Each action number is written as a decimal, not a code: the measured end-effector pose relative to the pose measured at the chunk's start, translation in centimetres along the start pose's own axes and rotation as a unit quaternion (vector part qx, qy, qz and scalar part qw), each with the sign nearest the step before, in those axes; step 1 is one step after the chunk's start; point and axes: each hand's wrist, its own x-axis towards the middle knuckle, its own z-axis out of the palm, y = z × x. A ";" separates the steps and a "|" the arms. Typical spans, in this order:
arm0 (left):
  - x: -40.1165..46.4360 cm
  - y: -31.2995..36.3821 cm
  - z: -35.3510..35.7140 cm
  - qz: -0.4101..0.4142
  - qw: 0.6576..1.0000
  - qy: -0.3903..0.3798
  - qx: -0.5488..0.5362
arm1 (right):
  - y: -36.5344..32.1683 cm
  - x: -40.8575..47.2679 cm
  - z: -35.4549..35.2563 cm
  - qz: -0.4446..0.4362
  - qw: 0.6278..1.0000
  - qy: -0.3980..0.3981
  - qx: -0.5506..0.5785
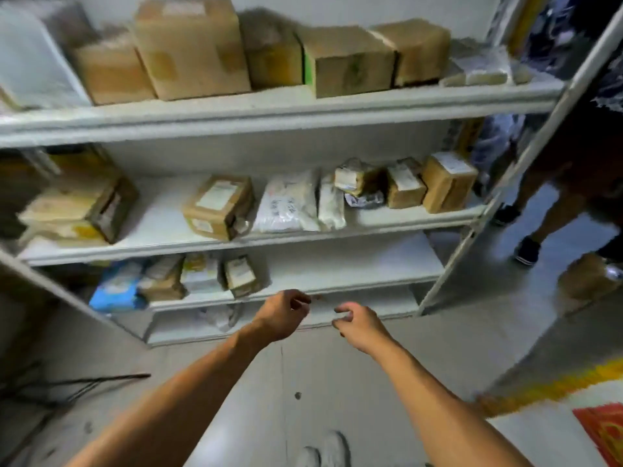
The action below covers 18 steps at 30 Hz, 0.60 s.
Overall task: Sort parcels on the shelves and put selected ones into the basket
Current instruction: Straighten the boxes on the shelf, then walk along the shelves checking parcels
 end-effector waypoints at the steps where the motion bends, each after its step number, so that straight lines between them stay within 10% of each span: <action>1: -0.2 -1.2 -1.7 -0.019 0.999 0.027 -0.014 | -1.8 1.4 0.9 -0.017 1.000 -0.019 -0.015; 10: -2.5 -10.4 -13.0 -0.130 0.959 0.217 -0.128 | -15.5 9.9 10.6 -0.159 0.971 -0.151 -0.096; 18: -3.4 -16.9 -19.1 -0.183 0.940 0.239 -0.161 | -22.0 12.8 20.5 -0.163 0.949 -0.233 -0.138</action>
